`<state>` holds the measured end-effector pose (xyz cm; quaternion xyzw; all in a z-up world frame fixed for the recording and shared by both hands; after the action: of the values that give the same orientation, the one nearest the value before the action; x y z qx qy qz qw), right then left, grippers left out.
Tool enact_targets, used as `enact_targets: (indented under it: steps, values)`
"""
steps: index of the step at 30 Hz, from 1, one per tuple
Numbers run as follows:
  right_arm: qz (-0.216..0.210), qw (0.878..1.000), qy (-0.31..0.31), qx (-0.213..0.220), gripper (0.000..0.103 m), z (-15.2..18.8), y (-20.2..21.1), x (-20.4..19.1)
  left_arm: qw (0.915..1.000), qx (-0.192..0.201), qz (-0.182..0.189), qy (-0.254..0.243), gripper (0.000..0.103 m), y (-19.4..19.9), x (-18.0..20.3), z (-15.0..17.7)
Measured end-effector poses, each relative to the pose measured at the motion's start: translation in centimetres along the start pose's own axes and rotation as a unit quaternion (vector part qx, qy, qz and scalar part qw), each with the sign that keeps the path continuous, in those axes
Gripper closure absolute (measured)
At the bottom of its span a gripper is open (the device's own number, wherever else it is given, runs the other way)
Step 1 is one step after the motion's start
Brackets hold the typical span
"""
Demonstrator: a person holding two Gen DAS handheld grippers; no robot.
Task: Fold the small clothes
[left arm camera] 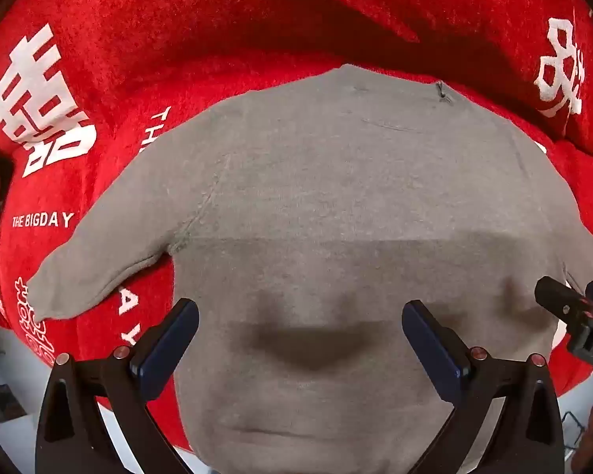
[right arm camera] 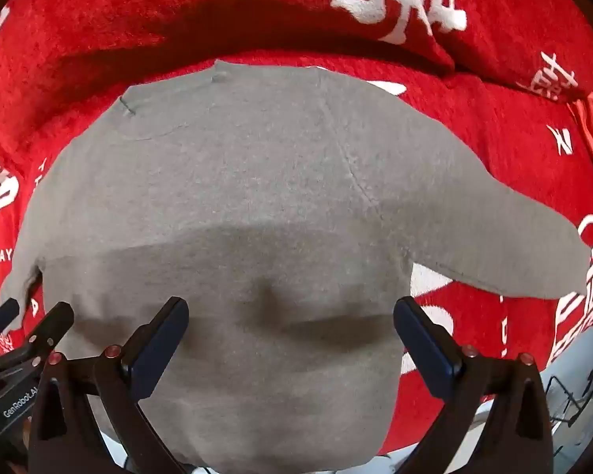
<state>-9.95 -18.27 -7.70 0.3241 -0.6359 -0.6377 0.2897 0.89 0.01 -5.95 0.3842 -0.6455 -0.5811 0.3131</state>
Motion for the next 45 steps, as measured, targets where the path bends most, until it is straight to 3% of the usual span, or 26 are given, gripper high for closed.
enact_targets:
  steps: [4, 6, 14, 45]
  values:
    - [-0.009, 1.000, -0.003, -0.023, 0.000, -0.1, -0.3, 0.3, 0.9995, -0.010, 0.027, -0.014, 0.000, 0.2, -0.6, 0.1]
    - [0.021, 0.999, 0.010, -0.028, 0.000, -0.7, -0.1, -1.0, 0.9993, -0.019, 0.030, -0.010, 0.000, 0.0, -1.1, -0.3]
    - [0.022, 0.999, 0.018, -0.030, 0.000, -0.5, -0.5, -2.4, 0.9998, -0.018, 0.002, 0.011, 0.000, -0.4, -0.6, -0.3]
    - [0.037, 0.999, 0.022, -0.024, 0.000, 0.2, -0.6, -1.6, 0.9991, -0.036, 0.001, 0.023, 0.000, -0.9, -1.4, 0.1]
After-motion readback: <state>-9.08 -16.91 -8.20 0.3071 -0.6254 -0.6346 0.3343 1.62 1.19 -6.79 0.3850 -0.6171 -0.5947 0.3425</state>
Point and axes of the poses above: each gripper's, at about its wrist camera, not at the fingertips, and y roughly against the way its jaws point, x to its right, z to its underside, the point moved 6 cm from there along -y, roughly the way its jaws point, and after that the axes turned 2 degrees about z, right-handed, at the moved point
